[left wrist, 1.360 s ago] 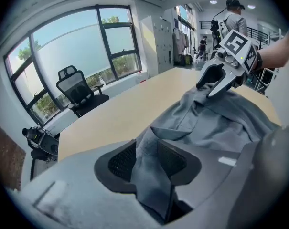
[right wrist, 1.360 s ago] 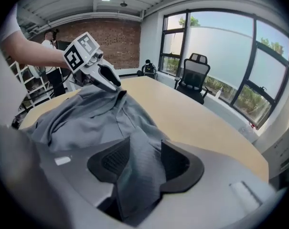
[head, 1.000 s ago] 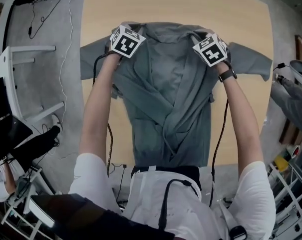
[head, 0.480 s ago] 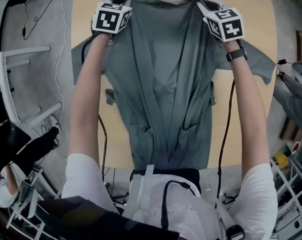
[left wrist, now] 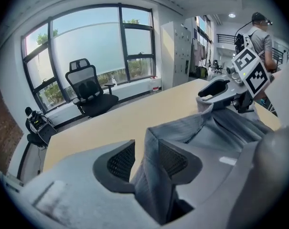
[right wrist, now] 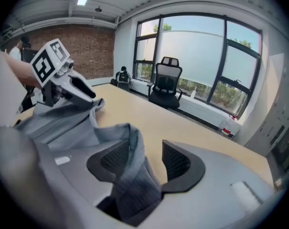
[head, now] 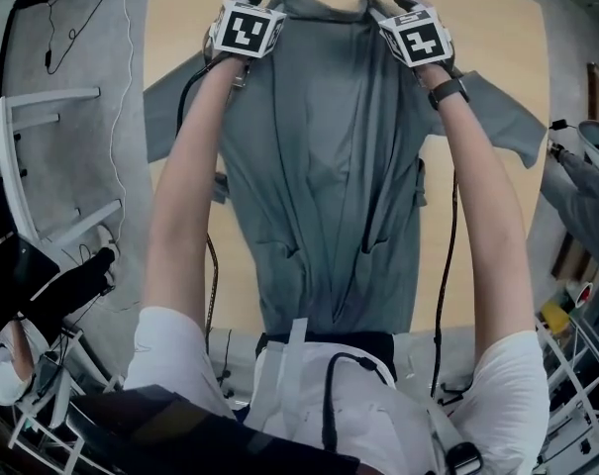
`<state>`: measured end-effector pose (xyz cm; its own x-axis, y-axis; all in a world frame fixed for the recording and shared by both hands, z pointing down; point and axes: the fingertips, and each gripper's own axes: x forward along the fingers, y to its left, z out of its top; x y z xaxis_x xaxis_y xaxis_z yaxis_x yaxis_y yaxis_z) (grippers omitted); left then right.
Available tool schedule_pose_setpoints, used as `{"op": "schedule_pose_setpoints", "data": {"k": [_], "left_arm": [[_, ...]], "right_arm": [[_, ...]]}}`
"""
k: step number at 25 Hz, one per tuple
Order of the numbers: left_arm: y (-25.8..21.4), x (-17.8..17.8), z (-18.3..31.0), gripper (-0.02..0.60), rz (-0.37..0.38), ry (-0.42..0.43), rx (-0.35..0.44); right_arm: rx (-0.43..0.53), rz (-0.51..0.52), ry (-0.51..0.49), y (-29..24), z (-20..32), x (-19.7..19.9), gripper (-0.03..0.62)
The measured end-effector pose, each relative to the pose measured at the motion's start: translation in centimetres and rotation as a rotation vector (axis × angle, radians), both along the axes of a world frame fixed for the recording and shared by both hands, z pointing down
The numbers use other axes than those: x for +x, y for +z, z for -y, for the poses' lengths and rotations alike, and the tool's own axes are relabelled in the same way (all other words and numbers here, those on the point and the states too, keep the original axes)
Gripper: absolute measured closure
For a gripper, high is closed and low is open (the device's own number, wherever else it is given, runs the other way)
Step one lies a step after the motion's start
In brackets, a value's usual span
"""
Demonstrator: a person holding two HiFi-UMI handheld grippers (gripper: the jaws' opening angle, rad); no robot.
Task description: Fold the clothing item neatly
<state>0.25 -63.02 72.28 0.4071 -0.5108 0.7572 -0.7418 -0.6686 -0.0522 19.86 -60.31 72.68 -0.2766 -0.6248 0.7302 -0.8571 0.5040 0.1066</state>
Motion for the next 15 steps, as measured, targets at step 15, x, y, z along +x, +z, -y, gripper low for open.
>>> {"op": "schedule_pose_setpoints", "data": {"k": [15], "left_arm": [[-13.1,-8.2,-11.7,0.419,-0.24,-0.194,0.111]], "right_arm": [[0.232,0.287,-0.013,-15.2,-11.8,-6.0,0.362]]}}
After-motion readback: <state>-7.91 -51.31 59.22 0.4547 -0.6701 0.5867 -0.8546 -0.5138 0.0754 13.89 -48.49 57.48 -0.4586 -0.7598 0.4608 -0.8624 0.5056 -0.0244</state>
